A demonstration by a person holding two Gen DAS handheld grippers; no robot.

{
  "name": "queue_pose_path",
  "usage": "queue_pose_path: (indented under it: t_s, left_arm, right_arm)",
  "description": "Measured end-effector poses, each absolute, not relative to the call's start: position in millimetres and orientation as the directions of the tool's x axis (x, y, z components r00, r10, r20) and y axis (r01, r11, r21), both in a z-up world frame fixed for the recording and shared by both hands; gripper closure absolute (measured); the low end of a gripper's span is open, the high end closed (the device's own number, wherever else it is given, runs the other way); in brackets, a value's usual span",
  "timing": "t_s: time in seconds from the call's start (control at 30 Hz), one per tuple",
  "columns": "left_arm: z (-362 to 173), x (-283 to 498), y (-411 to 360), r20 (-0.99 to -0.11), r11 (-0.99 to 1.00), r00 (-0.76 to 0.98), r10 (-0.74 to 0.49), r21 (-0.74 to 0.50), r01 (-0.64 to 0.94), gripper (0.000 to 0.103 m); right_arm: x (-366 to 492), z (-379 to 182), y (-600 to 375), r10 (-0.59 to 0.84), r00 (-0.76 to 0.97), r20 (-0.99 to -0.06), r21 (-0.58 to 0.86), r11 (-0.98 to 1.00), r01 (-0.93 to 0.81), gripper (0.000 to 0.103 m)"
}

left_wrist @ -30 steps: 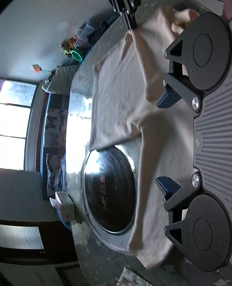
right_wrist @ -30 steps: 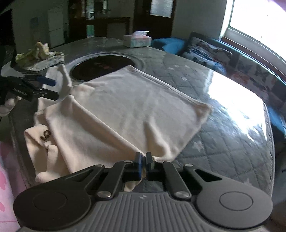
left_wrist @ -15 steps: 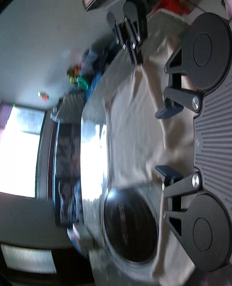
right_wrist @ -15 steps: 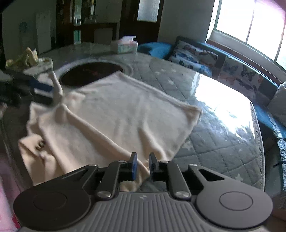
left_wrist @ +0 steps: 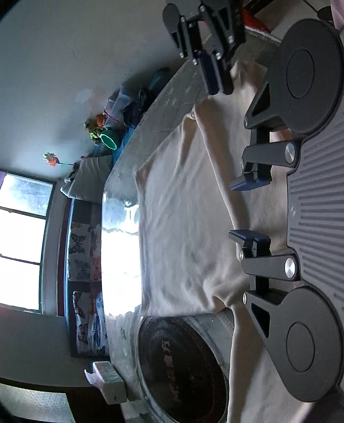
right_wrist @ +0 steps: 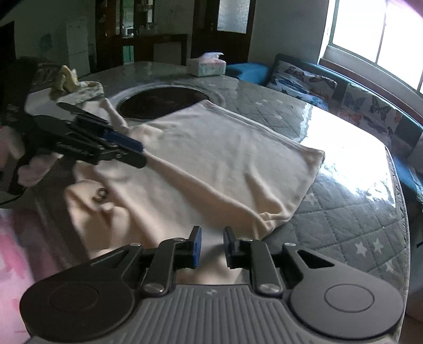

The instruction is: Fold clothes

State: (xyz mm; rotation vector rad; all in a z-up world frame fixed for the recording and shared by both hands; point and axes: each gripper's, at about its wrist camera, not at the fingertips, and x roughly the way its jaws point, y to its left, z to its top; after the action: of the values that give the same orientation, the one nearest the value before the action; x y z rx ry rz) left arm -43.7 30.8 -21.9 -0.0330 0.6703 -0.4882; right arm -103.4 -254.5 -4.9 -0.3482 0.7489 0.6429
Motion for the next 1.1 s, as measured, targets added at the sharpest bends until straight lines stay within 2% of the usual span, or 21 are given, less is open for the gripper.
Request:
queue_pose_path:
  t_s: [0.3,0.53,0.7,0.83,1.0,1.1]
  left_arm:
    - [-24,-63,38,-0.602,0.889,0.671,-0.433,-0.164,0.427,0.067]
    - [-9,-74,60,-0.560,0.918,0.731,-0.389,-0.170,0.358,0.059]
    - [-5,-76,101,-0.564,0.973,0.794,-0.226,-0.166,0.159,0.052]
    - [-6,-73,140,-0.578,0.990,0.816,-0.032,-0.131,-0.054,0.042]
    - [-13,-63,185,-0.604,0.952,0.780,0.165,-0.108,-0.285,0.040]
    - [-19,-55,196,-0.613,0.936,0.758,0.221,-0.086,-0.342,0.040]
  right_arm:
    - [-122,-13,-248,0.409,0.537,-0.738,-0.070,0.745,-0.663,0.085]
    - [-112,-2,-222,0.490,0.522,-0.699,-0.049,0.694,-0.718,0.085]
    - [-108,-19,-201,0.509,0.456,-0.730,-0.030,0.643,-0.765,0.085]
    - [-108,-15,-199,0.513,0.458,-0.726,-0.035,0.637,-0.770,0.083]
    - [-108,-4,-201,0.518,0.481,-0.707,-0.045,0.646,-0.762,0.081]
    - [-107,-3,-201,0.518,0.485,-0.705,-0.044,0.651,-0.758,0.080]
